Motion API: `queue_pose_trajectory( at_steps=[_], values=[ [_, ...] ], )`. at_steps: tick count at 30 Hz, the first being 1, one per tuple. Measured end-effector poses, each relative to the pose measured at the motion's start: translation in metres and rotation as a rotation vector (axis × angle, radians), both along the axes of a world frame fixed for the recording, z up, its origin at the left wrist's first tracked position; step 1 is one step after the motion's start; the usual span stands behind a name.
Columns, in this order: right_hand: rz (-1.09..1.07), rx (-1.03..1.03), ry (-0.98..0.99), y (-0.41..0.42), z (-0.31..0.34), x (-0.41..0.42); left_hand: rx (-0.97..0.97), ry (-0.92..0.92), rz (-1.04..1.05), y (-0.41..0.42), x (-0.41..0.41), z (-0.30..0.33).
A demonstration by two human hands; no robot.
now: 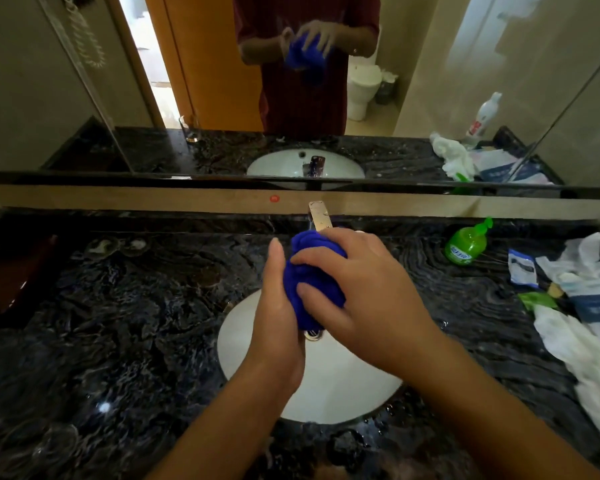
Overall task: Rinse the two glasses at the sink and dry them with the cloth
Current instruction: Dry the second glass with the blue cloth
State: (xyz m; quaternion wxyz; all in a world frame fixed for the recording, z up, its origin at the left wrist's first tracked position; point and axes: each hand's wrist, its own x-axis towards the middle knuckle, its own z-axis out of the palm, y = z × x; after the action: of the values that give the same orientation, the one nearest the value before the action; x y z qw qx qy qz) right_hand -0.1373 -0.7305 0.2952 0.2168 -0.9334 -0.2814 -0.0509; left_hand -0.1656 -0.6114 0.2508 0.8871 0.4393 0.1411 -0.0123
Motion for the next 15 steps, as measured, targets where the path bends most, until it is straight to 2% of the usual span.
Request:
queue_pose_trajectory(
  at_steps=[2,3,5,8,12,15],
  values=[
    [0.045,-0.017,0.194,-0.006,0.018,0.012,-0.088,0.016,-0.015,0.002,0.000,0.002],
    [0.079,0.050,0.329,-0.009,0.026,0.020,-0.144,0.019,-0.013,0.002,-0.001,0.003],
    [0.141,0.252,0.620,-0.013,0.036,0.038,-0.231,0.030,0.015,-0.001,-0.001,0.005],
    [0.159,0.653,0.921,-0.013,0.025,0.045,-0.308,0.074,0.071,-0.007,0.002,0.008],
    [-0.128,1.290,1.104,-0.001,-0.016,0.026,-0.253,0.065,0.125,-0.007,0.006,0.006],
    [-0.360,1.472,1.153,0.005,-0.035,0.016,-0.124,-0.057,0.119,-0.009,0.009,0.003]
  ],
)
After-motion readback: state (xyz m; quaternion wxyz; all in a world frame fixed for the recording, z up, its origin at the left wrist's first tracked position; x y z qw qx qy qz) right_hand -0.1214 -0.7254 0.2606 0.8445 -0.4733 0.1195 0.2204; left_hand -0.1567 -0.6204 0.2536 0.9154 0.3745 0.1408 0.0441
